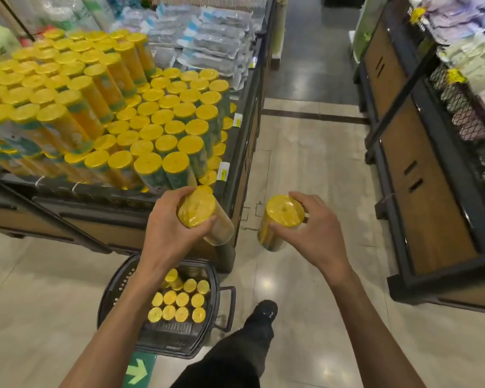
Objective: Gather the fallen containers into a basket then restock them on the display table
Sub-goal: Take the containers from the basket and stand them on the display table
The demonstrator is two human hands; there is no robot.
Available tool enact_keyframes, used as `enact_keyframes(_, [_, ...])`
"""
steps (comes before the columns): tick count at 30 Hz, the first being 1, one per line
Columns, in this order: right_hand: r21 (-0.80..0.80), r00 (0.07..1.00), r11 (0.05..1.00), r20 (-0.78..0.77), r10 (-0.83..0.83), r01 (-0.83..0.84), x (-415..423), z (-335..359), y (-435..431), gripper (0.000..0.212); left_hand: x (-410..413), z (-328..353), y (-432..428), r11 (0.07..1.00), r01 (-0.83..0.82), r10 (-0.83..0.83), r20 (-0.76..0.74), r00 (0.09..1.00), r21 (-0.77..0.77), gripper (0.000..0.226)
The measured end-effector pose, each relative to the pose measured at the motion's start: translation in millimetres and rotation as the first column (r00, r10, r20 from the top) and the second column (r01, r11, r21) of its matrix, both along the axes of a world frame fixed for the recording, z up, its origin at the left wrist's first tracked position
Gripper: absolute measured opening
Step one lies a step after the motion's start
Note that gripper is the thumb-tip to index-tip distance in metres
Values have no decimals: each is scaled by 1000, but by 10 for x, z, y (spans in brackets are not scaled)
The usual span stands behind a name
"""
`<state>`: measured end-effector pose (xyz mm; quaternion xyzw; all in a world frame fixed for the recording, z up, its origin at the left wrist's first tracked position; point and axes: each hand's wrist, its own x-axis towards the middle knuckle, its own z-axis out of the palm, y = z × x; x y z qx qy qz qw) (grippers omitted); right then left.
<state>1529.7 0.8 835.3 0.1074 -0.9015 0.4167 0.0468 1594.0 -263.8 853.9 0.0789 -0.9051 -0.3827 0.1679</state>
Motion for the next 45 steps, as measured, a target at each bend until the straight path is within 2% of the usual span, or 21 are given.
enact_keyframes(9, [44,977,978,-62,205,-202,-1401,235,-317,68,-872,118,-198,983,-184,184,-56,981,6,80])
enact_keyframes(15, [66,912,916,-83,401,-396,-2320,426,-845,70,-1383,240,-424,944,-328,330,-71,941,42,77])
enact_keyframes(19, [42,855,859,-83,512,-510,-2776,523,-1289,71,-1591,294,-669,897,-442,441,-62,895,2,76])
enact_keyframes(28, [73,667,667,-31,744,-741,-3514,679,-2460,73,-1882,421,-1305,707,-701,701,-34,712,-92,82])
enact_keyframes(32, [95,544,543,-19,839,-834,-3746,679,-3062,78,-1994,467,-1585,611,-784,787,-16,616,-110,72])
enact_keyframes(39, [98,335,331,30,942,-939,-3972,678,-4070,77,-2239,548,-2027,483,-847,875,73,479,-223,64])
enact_keyframes(45, [156,168,161,34,985,-975,-4020,645,-4698,74,-2315,445,-2311,400,-879,915,165,367,-260,73])
